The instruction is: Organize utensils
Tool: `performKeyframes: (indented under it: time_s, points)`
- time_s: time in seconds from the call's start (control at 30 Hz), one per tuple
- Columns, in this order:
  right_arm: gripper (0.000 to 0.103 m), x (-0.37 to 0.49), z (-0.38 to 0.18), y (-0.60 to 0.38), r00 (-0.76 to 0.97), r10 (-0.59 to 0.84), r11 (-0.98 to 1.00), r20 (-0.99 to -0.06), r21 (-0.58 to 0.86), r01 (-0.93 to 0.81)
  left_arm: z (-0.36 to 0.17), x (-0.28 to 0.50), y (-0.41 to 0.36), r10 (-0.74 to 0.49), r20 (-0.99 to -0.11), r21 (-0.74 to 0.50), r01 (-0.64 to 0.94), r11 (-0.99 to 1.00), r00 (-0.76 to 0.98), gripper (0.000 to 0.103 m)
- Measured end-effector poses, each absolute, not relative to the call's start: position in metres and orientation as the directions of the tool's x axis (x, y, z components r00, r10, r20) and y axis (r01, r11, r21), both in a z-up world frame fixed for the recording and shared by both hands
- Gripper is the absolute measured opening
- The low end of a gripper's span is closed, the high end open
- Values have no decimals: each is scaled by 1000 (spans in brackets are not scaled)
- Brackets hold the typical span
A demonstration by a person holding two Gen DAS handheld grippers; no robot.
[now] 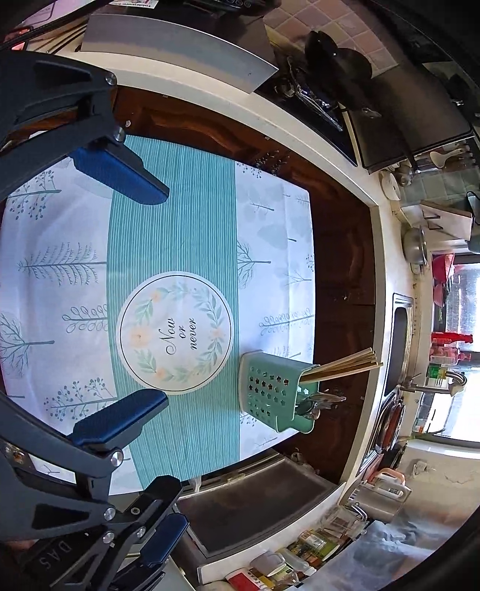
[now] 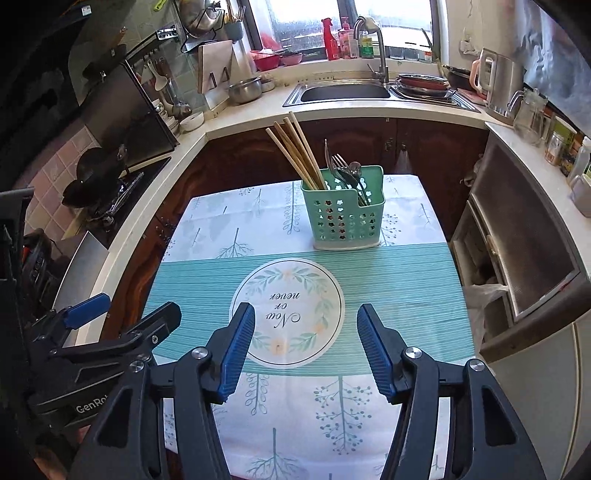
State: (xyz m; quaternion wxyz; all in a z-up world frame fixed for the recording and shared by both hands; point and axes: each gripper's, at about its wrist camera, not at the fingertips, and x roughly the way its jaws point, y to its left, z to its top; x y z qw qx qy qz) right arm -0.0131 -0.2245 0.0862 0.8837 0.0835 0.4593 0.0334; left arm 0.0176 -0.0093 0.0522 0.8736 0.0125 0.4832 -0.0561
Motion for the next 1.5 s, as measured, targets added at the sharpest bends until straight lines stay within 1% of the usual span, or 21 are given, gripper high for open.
performKeyframes:
  time_s: [0.73, 1.5]
  points:
    - [59, -16, 81, -222, 553, 145, 983, -820, 182, 13, 48, 9, 0, -55, -851, -10, 89, 996, 522, 99]
    - [59, -13, 74, -225, 554, 133, 984, -822, 176, 26, 45, 11, -7, -65, -852, -13, 102, 995, 520, 99]
